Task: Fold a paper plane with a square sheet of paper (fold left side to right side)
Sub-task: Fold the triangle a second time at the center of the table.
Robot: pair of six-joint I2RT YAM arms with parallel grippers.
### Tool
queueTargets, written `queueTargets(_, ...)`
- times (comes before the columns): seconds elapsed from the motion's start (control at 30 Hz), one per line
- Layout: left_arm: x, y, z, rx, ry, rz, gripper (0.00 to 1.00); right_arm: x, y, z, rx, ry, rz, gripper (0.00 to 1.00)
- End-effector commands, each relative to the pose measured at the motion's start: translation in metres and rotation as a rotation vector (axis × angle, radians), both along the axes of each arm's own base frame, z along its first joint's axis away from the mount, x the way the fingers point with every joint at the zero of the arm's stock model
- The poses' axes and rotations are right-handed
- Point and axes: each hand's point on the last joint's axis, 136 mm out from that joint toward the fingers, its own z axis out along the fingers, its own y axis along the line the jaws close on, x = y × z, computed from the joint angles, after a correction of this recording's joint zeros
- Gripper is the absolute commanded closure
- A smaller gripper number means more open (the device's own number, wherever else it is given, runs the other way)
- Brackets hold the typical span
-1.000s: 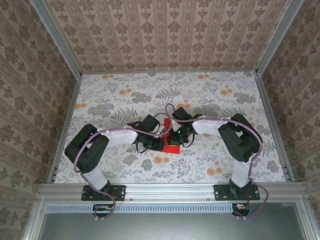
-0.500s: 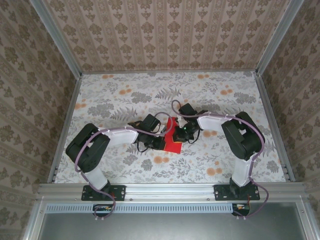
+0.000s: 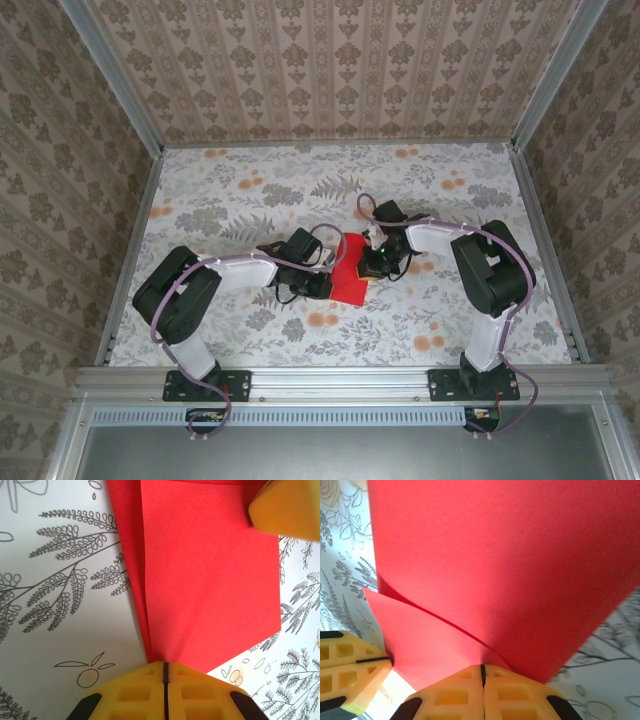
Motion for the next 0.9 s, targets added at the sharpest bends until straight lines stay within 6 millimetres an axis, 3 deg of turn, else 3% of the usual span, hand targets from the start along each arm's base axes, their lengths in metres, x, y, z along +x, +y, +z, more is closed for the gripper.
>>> queueTargets(0.0, -0.019, 0.030, -0.027, 0.149, 0.076, -0.004, 0.92, 0.005, -0.040, -0.007, -0.144, 0.002, -0.038, 0.92)
queueTargets(0.27, -0.020, 0.030, -0.026, 0.148, 0.072, -0.004, 0.92, 0.009, -0.057, -0.004, -0.190, 0.000, -0.043, 0.93)
queueTargets(0.4, -0.018, 0.029, -0.025, 0.144, 0.067, -0.003, 0.92, 0.017, -0.053, 0.015, -0.160, -0.056, -0.051, 0.93)
queueTargets(0.5, -0.018, 0.028, -0.024, 0.143, 0.062, -0.004, 0.92, 0.019, -0.040, 0.037, -0.097, -0.101, -0.047, 0.92)
queueTargets(0.6, -0.017, 0.026, -0.022, 0.140, 0.057, -0.004, 0.92, 0.013, -0.017, 0.045, -0.021, -0.103, -0.029, 0.93)
queueTargets(0.7, -0.017, 0.025, -0.021, 0.138, 0.054, -0.007, 0.92, 0.008, 0.006, 0.040, 0.039, -0.082, -0.010, 0.93)
queueTargets(0.87, -0.014, 0.022, -0.018, 0.128, 0.048, -0.006, 0.92, 0.005, 0.023, 0.020, 0.039, -0.037, 0.014, 0.93)
